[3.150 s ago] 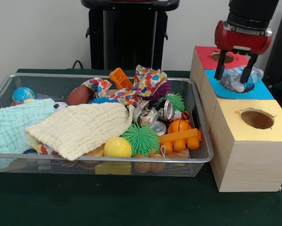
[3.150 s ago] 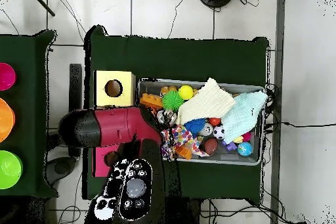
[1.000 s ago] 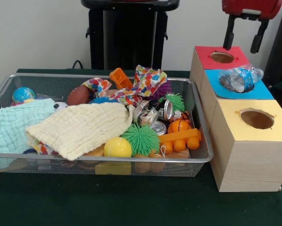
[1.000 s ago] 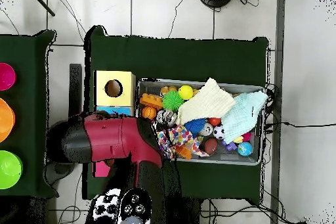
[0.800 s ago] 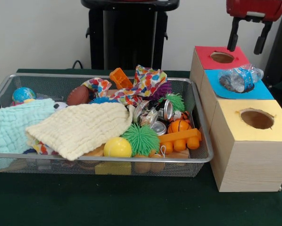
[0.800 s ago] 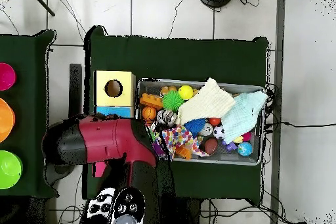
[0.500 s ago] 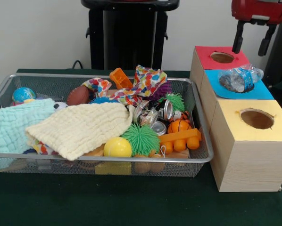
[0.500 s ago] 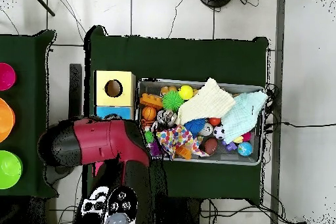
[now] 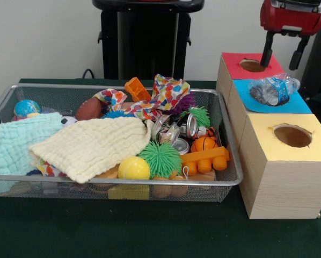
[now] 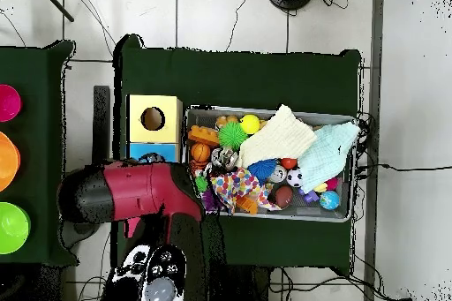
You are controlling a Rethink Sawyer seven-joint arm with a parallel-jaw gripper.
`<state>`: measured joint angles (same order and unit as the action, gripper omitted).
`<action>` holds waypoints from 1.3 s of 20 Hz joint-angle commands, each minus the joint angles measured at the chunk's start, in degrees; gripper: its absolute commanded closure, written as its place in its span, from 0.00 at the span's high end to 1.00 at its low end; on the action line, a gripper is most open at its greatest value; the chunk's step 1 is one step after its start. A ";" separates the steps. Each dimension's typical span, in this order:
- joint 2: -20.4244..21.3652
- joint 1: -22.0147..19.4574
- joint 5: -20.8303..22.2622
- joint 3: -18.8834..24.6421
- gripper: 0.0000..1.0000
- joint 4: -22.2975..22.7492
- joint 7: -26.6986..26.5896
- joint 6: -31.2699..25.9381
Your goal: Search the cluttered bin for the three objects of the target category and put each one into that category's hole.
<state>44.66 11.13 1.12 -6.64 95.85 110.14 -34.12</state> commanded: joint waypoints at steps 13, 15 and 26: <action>-5.16 -2.23 -1.43 3.17 1.00 5.18 9.17 7.07; -5.48 -2.07 -1.39 3.10 1.00 5.46 9.46 7.86; -8.16 -3.34 -0.43 3.35 1.00 5.89 8.41 11.66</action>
<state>40.05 10.08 1.10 -6.60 97.89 110.14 -26.86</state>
